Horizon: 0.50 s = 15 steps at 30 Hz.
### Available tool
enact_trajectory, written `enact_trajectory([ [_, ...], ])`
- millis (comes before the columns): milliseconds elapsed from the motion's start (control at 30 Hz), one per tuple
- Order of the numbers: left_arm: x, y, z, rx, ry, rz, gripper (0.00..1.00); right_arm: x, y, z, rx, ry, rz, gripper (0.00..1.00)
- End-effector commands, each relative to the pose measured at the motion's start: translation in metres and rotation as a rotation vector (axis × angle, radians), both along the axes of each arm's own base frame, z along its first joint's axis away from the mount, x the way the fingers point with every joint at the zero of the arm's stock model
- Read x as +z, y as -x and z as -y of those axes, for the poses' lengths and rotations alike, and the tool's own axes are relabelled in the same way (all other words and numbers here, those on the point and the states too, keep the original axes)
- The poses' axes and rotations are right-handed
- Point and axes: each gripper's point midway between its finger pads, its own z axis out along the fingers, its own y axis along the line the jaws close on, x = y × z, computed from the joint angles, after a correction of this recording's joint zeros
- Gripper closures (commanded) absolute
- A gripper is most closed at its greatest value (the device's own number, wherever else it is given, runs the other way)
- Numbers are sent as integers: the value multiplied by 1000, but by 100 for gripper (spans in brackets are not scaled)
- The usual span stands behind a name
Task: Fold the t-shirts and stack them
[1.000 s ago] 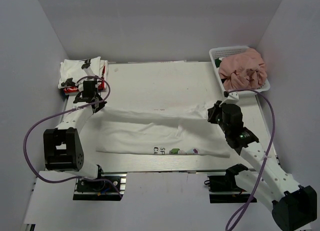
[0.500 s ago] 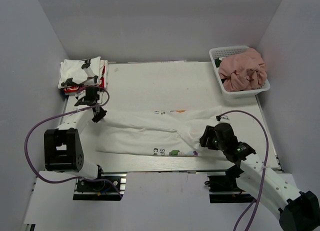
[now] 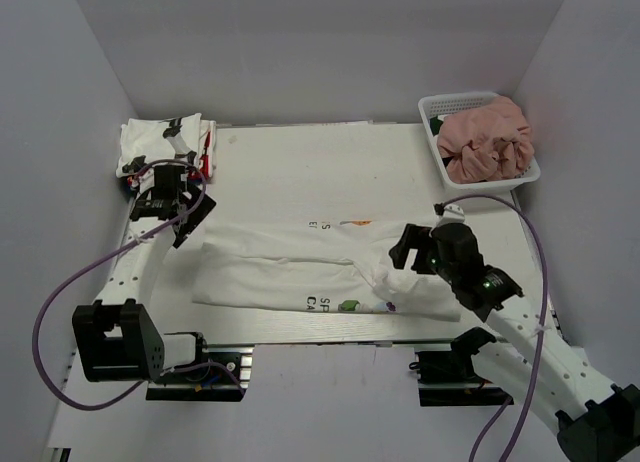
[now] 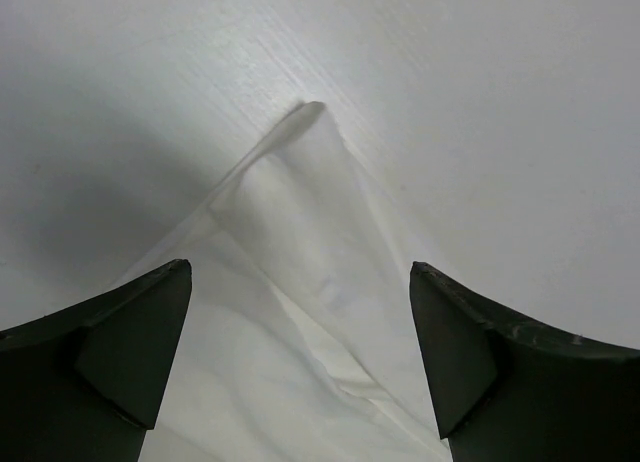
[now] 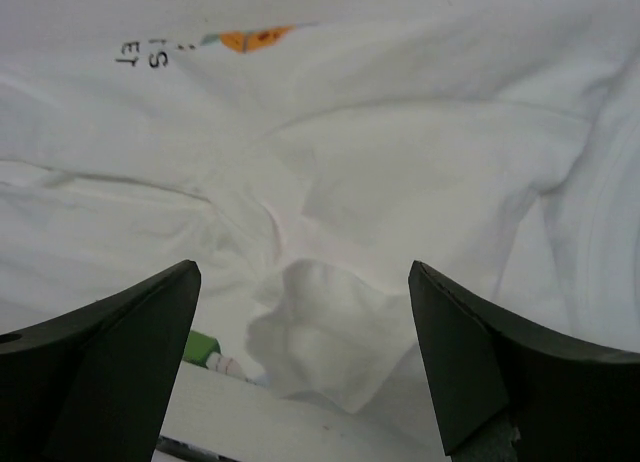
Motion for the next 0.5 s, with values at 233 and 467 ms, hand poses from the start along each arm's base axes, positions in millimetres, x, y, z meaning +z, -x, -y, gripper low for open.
enact_trajectory([
  [233, -22, -24, 51, -251, 162, 62, 0, -2, -31, -89, 333, -133, -16, 9],
  [467, -36, -23, 49, -252, 150, 58, 0, -22, 53, -140, 603, -261, -190, 9],
])
